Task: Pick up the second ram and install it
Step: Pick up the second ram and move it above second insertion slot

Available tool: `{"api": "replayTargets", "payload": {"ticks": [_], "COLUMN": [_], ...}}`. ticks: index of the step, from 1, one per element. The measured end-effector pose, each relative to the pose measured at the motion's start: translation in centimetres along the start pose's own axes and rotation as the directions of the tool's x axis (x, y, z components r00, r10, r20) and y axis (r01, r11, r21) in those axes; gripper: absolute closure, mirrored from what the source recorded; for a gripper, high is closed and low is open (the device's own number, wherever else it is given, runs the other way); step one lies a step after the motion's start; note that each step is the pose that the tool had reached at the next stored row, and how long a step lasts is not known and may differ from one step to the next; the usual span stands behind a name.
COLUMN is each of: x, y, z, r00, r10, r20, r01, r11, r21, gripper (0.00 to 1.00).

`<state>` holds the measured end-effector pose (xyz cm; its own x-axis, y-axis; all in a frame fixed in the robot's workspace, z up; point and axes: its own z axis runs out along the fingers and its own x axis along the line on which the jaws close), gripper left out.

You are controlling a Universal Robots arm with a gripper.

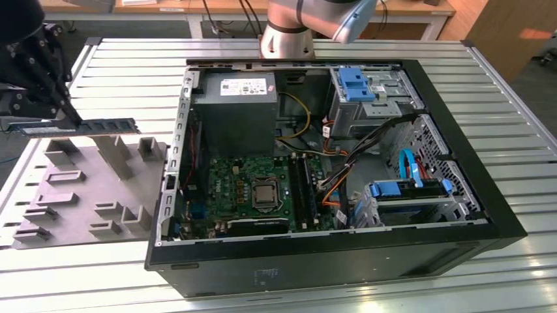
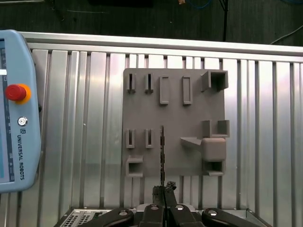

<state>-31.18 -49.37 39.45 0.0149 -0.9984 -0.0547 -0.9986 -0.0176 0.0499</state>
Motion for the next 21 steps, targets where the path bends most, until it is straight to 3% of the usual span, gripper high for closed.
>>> {"api": "replayTargets", "payload": {"ticks": [9,21], "x": [0.05,0.11], "y": [-3.68,-6.98], "z": [-0.17,-0.3], "r00": [1.0,1.0], "r10": [0.0,0.006], "r20": [0.0001,0.0003], "r01": [0.0,-0.006], "r11": [1.0,1.0], "r21": [0.0,0.0004], "gripper": [0.88,0.88]}}
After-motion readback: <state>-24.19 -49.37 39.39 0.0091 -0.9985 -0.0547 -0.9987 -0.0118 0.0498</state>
